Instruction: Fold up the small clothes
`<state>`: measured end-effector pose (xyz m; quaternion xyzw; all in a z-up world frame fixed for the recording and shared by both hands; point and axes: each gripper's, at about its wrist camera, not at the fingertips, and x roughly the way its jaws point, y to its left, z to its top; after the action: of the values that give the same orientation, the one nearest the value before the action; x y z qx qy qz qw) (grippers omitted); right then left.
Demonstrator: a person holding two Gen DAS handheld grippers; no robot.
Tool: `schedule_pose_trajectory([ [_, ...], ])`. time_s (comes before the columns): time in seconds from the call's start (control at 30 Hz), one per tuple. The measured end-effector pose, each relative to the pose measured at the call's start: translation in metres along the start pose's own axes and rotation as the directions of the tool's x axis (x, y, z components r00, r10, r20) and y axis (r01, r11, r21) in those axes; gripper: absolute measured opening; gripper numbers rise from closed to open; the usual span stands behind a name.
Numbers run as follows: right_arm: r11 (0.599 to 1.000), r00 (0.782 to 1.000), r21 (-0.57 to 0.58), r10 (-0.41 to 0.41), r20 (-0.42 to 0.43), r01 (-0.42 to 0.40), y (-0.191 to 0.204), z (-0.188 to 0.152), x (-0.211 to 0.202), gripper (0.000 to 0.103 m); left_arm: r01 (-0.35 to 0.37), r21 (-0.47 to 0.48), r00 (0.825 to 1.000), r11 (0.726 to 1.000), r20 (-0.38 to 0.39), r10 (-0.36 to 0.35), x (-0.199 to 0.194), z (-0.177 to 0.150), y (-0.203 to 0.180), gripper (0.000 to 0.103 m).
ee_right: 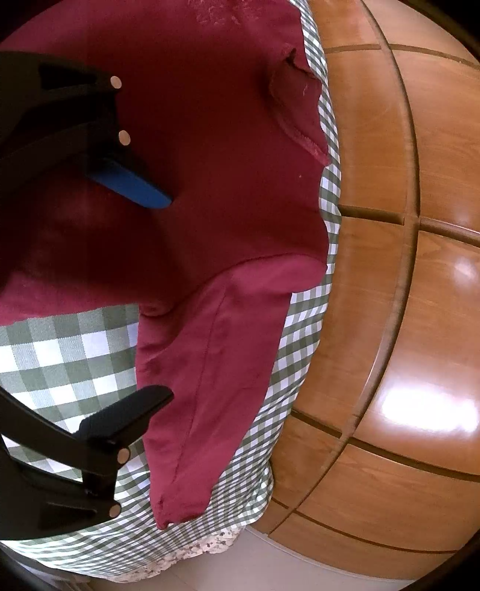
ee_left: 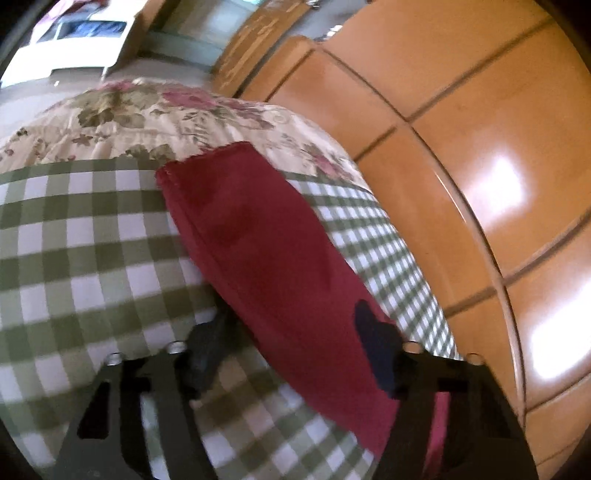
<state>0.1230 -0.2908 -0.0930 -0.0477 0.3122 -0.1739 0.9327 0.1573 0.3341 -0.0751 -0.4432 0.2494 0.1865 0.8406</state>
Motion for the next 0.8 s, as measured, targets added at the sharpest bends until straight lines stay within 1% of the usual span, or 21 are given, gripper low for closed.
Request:
schedule_pose_trajectory([
  [0.03, 1.000, 1.000, 0.001, -0.001, 0.000, 0.001, 0.000, 0.000, 0.000, 0.097, -0.001, -0.017, 1.000, 1.000, -0.005, 0.001, 0.003, 0.004, 0.003, 0.036],
  [0.07, 1.000, 1.000, 0.000, -0.001, 0.000, 0.001, 0.000, 0.000, 0.000, 0.097, -0.013, -0.023, 1.000, 1.000, -0.024, 0.013, 0.008, 0.008, 0.006, 0.010],
  [0.1, 1.000, 1.000, 0.000, -0.002, 0.000, 0.002, 0.000, 0.000, 0.000, 0.097, -0.025, -0.024, 0.999, 0.999, -0.039, 0.024, 0.012, 0.012, 0.008, 0.008],
  [0.17, 1.000, 1.000, 0.000, -0.002, 0.000, 0.002, 0.000, 0.000, 0.000, 0.097, -0.031, -0.018, 0.999, 0.999, -0.009, 0.031, 0.011, 0.020, 0.010, 0.008],
  [0.23, 1.000, 1.000, 0.001, -0.003, 0.001, 0.003, -0.001, -0.001, 0.000, 0.097, -0.069, 0.022, 0.997, 0.997, 0.039, 0.069, 0.010, 0.031, 0.008, 0.008],
  [0.27, 1.000, 1.000, 0.001, -0.003, 0.000, 0.003, 0.000, -0.001, 0.000, 0.097, -0.086, 0.042, 0.995, 0.995, 0.046, 0.084, 0.013, 0.036, 0.007, 0.008],
  [0.33, 1.000, 1.000, 0.000, -0.003, 0.000, 0.003, 0.000, -0.001, 0.000, 0.097, -0.127, 0.103, 0.991, 0.987, 0.044, 0.123, 0.021, 0.041, 0.003, 0.008],
  [0.37, 1.000, 1.000, -0.001, -0.003, -0.001, 0.003, 0.000, -0.001, 0.000, 0.097, -0.134, 0.128, 0.991, 0.983, 0.029, 0.132, 0.026, 0.041, 0.001, 0.008],
  [0.47, 1.000, 1.000, 0.002, -0.001, -0.003, 0.001, -0.001, -0.002, 0.001, 0.097, -0.104, 0.142, 0.995, 0.984, 0.014, 0.103, 0.026, 0.039, -0.002, 0.008],
  [0.57, 1.000, 1.000, 0.001, 0.000, -0.007, 0.000, -0.001, -0.002, 0.002, 0.097, -0.072, 0.107, 0.997, 0.992, 0.024, 0.070, 0.018, 0.036, -0.003, 0.008],
  [0.67, 1.000, 1.000, 0.003, -0.001, -0.010, 0.001, -0.002, -0.002, 0.003, 0.099, -0.049, 0.095, 0.997, 0.994, 0.067, 0.043, 0.004, 0.032, -0.016, 0.008],
  [0.73, 1.000, 1.000, 0.008, -0.005, -0.011, 0.005, -0.002, -0.002, 0.003, 0.101, -0.016, 0.113, 0.995, 0.993, 0.100, 0.005, -0.007, 0.028, -0.032, 0.008],
  [0.8, 1.000, 1.000, 0.009, -0.005, -0.010, 0.006, -0.002, -0.001, 0.003, 0.101, 0.005, 0.151, 0.992, 0.989, 0.122, -0.024, -0.018, 0.021, -0.050, 0.008],
])
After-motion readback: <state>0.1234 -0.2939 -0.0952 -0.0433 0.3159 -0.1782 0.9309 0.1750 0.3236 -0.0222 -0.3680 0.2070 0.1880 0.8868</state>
